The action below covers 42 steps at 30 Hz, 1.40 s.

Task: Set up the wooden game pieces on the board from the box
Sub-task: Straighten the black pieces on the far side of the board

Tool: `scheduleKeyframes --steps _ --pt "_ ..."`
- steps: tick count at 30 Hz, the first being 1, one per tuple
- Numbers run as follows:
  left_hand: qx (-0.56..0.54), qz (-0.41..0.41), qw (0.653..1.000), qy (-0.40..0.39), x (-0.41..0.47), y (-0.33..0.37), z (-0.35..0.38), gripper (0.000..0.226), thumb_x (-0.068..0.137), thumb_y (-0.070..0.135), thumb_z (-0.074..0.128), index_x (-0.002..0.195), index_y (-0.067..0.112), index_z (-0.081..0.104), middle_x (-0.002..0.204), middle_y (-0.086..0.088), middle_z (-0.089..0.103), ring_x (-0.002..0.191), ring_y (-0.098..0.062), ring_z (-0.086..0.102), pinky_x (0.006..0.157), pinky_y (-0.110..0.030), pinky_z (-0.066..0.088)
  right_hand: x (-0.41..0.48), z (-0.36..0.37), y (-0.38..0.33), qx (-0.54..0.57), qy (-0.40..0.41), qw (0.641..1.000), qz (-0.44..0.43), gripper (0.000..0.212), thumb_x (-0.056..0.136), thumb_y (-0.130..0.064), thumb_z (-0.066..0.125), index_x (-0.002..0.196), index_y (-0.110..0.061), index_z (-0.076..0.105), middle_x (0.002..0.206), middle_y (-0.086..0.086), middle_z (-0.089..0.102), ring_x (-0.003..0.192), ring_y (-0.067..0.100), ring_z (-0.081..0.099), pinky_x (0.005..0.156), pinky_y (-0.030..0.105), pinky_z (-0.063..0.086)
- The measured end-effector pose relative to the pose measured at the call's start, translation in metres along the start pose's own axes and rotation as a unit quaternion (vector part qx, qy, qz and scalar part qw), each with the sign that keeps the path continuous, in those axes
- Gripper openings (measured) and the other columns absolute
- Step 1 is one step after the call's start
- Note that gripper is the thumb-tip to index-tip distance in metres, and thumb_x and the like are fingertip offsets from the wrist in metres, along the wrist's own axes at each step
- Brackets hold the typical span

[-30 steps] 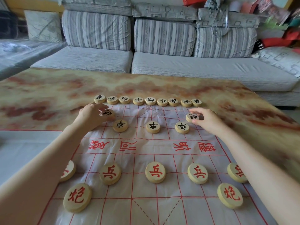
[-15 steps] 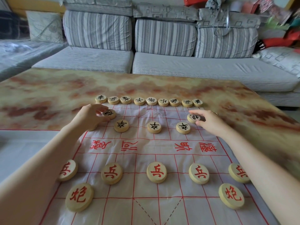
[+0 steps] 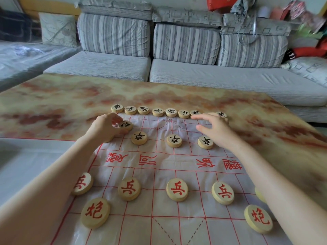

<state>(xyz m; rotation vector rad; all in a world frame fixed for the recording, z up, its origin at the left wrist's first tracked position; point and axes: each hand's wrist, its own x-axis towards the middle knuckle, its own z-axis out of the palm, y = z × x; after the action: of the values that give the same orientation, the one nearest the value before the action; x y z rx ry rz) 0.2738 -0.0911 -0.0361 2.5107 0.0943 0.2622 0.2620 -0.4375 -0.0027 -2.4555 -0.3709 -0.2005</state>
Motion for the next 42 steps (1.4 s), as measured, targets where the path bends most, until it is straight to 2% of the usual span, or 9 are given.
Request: scheduleKeyframes --steps 4,8,11,13,17,26,30,36,42 --pt "-0.011 0.036 0.999 -0.025 0.001 0.003 -0.003 0.061 0.066 0.024 0.081 0.121 0.012 0.057 0.116 -0.002 0.062 0.097 -0.017 0.056 0.085 -0.024 0.039 0.000 0.005 -0.015 -0.028 -0.003 0.999 -0.024 0.032 0.089 -0.026 0.056 0.118 -0.039 0.058 0.130 0.000 0.045 0.131 0.013 0.032 0.113 0.036 0.016" --pt "-0.030 0.064 0.996 -0.063 0.006 0.001 -0.007 0.058 0.069 0.014 0.079 0.123 0.013 0.058 0.122 -0.005 0.062 0.112 -0.022 0.058 0.091 -0.026 0.039 -0.002 0.005 -0.008 -0.028 0.004 1.000 -0.007 0.031 0.088 -0.026 0.057 0.113 -0.045 0.058 0.126 0.001 0.052 0.127 0.013 0.037 0.107 0.030 0.020" --pt "-0.050 0.070 0.995 -0.045 0.006 0.000 -0.004 0.054 0.068 0.017 0.079 0.118 0.011 0.061 0.113 -0.006 0.067 0.102 -0.020 0.062 0.090 -0.028 0.044 -0.006 0.002 0.000 -0.015 -0.002 1.000 0.016 0.030 0.089 -0.023 0.056 0.113 -0.041 0.060 0.088 -0.012 0.053 0.081 -0.003 0.054 0.075 0.014 0.033" --pt "-0.054 0.069 0.996 -0.028 0.004 0.001 -0.001 0.055 0.068 0.016 0.080 0.118 0.009 0.060 0.109 -0.007 0.068 0.093 -0.018 0.062 0.087 -0.026 0.044 -0.009 0.004 0.006 -0.014 -0.006 1.000 0.017 0.028 0.089 -0.024 0.056 0.111 -0.041 0.060 0.091 -0.010 0.054 0.068 -0.002 0.050 0.073 0.017 0.037" --pt "-0.061 0.061 0.996 -0.016 0.001 0.004 0.001 0.054 0.068 0.022 0.080 0.117 0.010 0.061 0.103 -0.002 0.066 0.089 -0.014 0.058 0.084 -0.025 0.043 -0.011 0.008 0.011 -0.031 0.001 0.999 0.034 0.029 0.087 -0.028 0.057 0.110 -0.047 0.059 0.107 -0.003 0.048 0.103 0.021 0.049 0.105 0.044 0.033" --pt "-0.029 0.050 0.998 -0.012 -0.001 0.004 -0.003 0.057 0.067 0.024 0.081 0.119 0.014 0.060 0.109 -0.002 0.064 0.091 -0.012 0.054 0.083 -0.025 0.040 -0.007 -0.018 0.036 0.031 0.040 0.996 0.077 0.034 0.081 -0.018 0.065 0.111 -0.034 0.062 0.125 0.000 0.061 0.123 0.016 0.051 0.107 0.034 0.035" --pt "-0.027 0.062 0.998 -0.016 -0.001 0.004 -0.003 0.057 0.067 0.025 0.080 0.120 0.013 0.060 0.119 -0.003 0.063 0.098 -0.018 0.059 0.090 -0.030 0.044 -0.011 -0.032 0.057 0.028 0.024 0.989 0.145 0.044 0.080 -0.013 0.070 0.123 -0.013 0.059 0.129 0.005 0.058 0.122 0.021 0.049 0.095 0.027 0.035" --pt "-0.056 0.063 0.996 -0.035 0.001 0.004 -0.003 0.057 0.067 0.021 0.080 0.119 0.009 0.060 0.115 -0.008 0.065 0.097 -0.023 0.061 0.095 -0.041 0.048 -0.005 -0.023 0.063 0.029 0.000 0.986 0.161 0.052 0.076 -0.016 0.075 0.124 -0.009 0.057 0.127 0.009 0.059 0.117 0.023 0.053 0.100 0.032 0.040" --pt "-0.054 0.057 0.997 -0.021 -0.002 0.008 0.000 0.058 0.068 0.024 0.079 0.120 0.010 0.059 0.110 -0.005 0.066 0.097 -0.016 0.060 0.091 -0.025 0.042 0.001 -0.015 0.063 0.020 0.031 0.986 0.164 0.044 0.075 -0.019 0.075 0.117 -0.008 0.063 0.113 0.010 0.067 0.097 0.017 0.059 0.088 0.029 0.044"
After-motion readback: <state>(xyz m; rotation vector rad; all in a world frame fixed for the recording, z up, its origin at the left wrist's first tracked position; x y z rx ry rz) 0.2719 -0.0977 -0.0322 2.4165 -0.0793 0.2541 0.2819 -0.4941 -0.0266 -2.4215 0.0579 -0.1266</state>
